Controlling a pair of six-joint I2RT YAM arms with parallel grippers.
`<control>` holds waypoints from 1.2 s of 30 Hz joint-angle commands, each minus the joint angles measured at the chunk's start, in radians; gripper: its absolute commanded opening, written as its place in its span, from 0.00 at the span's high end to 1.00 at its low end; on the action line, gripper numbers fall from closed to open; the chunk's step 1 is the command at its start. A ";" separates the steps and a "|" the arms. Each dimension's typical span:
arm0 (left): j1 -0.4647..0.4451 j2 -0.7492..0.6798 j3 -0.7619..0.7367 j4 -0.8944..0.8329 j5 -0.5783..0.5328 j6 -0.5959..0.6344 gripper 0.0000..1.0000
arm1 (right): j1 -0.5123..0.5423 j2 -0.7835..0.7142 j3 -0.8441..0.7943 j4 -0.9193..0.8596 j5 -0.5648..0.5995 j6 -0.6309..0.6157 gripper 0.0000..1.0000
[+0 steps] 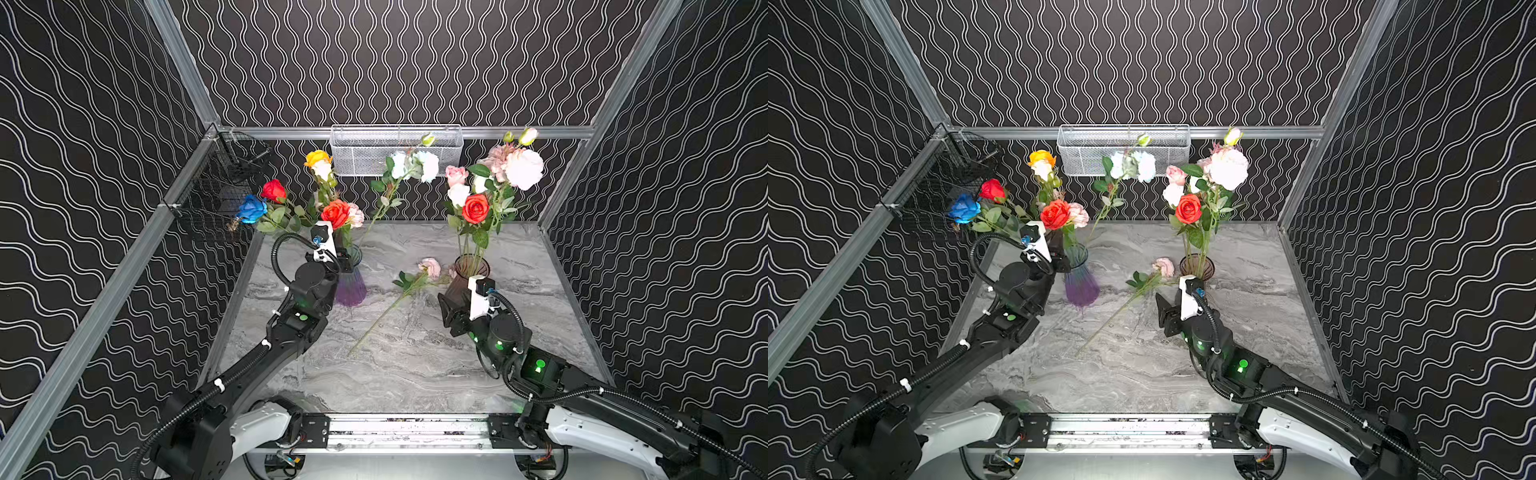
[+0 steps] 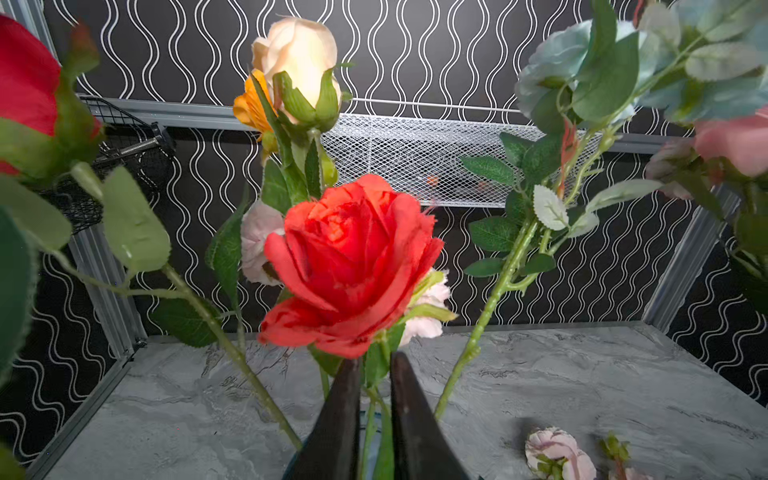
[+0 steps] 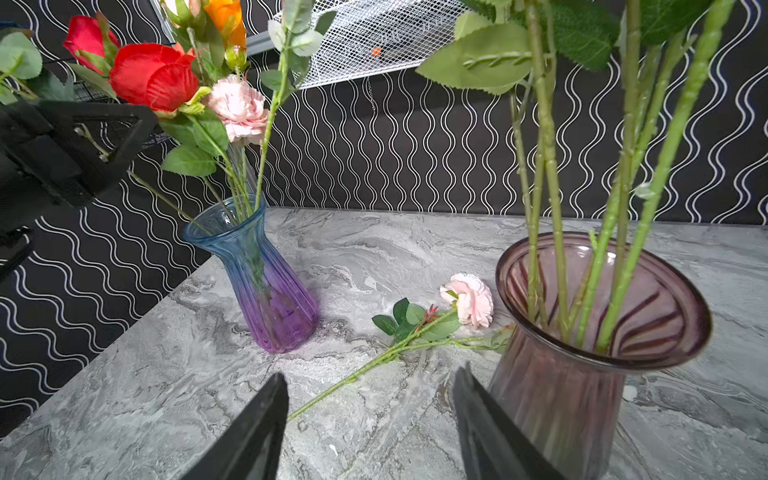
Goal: Arrange the flowers into the vase
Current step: 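Open the left gripper and move it down toward the pink rose stem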
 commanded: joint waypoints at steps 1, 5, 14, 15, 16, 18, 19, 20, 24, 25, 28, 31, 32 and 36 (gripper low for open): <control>0.000 -0.015 0.022 -0.012 0.035 -0.006 0.82 | 0.001 -0.001 0.005 0.021 -0.007 0.006 0.35; -0.007 -0.040 0.055 -0.060 0.058 0.017 0.82 | 0.001 0.002 0.006 0.026 -0.009 0.006 0.35; -0.038 -0.097 0.187 -0.282 0.217 -0.004 0.82 | 0.001 0.004 0.016 0.014 -0.013 0.005 0.35; -0.060 -0.102 0.211 -0.335 0.220 0.010 0.83 | 0.001 0.002 0.017 0.009 -0.010 0.005 0.35; -0.088 -0.109 0.231 -0.381 0.219 0.035 0.83 | 0.001 -0.001 0.014 0.008 -0.009 0.006 0.35; -0.162 -0.124 0.264 -0.459 0.179 0.095 0.83 | 0.002 -0.007 0.004 0.019 0.001 0.006 0.35; -0.202 -0.130 0.281 -0.504 0.162 0.124 0.83 | 0.002 -0.008 -0.002 0.028 0.010 0.005 0.35; -0.236 -0.132 0.299 -0.543 0.145 0.144 0.83 | 0.001 -0.010 -0.002 0.030 0.015 0.007 0.35; -0.356 -0.086 0.374 -0.731 0.071 0.183 0.83 | 0.001 -0.017 -0.003 0.007 0.030 0.025 0.35; -0.380 -0.073 0.381 -0.763 0.046 0.188 0.82 | 0.001 -0.022 -0.008 0.001 0.032 0.032 0.35; -0.412 -0.038 0.384 -0.803 0.048 0.177 0.80 | 0.001 -0.036 -0.022 -0.006 0.037 0.046 0.35; -0.433 0.021 0.415 -0.867 0.060 0.169 0.75 | 0.001 -0.052 -0.025 -0.026 0.044 0.062 0.35; -0.438 0.054 0.430 -0.892 0.068 0.164 0.72 | 0.001 -0.059 -0.023 -0.042 0.052 0.067 0.35; -0.439 0.188 0.448 -0.947 0.079 0.129 0.63 | 0.000 -0.085 -0.038 -0.055 0.088 0.073 0.35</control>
